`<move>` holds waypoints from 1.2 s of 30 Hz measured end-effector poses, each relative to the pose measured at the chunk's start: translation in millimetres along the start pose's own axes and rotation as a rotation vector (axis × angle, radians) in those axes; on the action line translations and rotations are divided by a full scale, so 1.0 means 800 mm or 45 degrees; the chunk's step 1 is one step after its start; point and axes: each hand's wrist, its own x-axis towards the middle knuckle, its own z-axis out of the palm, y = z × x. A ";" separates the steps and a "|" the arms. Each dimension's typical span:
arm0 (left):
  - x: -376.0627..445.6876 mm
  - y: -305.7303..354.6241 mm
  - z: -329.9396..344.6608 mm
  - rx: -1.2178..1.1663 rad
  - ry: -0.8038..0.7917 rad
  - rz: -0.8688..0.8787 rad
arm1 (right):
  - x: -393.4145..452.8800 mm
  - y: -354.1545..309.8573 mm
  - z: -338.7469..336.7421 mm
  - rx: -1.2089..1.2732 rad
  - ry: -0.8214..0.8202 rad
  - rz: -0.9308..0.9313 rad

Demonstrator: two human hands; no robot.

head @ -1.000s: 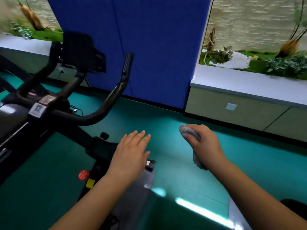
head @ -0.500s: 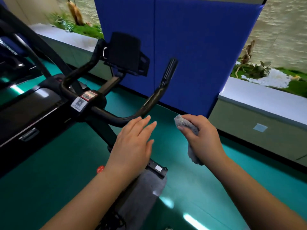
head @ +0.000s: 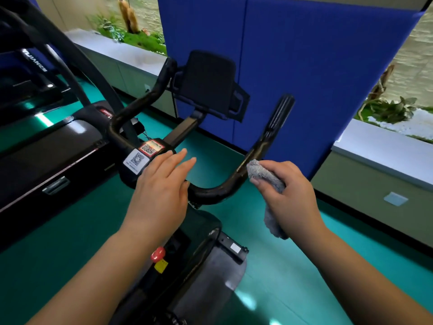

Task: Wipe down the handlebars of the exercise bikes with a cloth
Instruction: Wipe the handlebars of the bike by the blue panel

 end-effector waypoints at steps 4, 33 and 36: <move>0.030 -0.051 -0.007 0.045 -0.079 0.069 | 0.008 -0.019 0.032 -0.043 0.083 0.035; 0.078 -0.172 0.017 -0.386 -0.227 0.393 | -0.030 -0.086 0.163 -0.782 0.281 -0.184; 0.078 -0.172 0.017 -0.400 -0.232 0.393 | -0.016 -0.092 0.179 -0.758 0.221 -0.212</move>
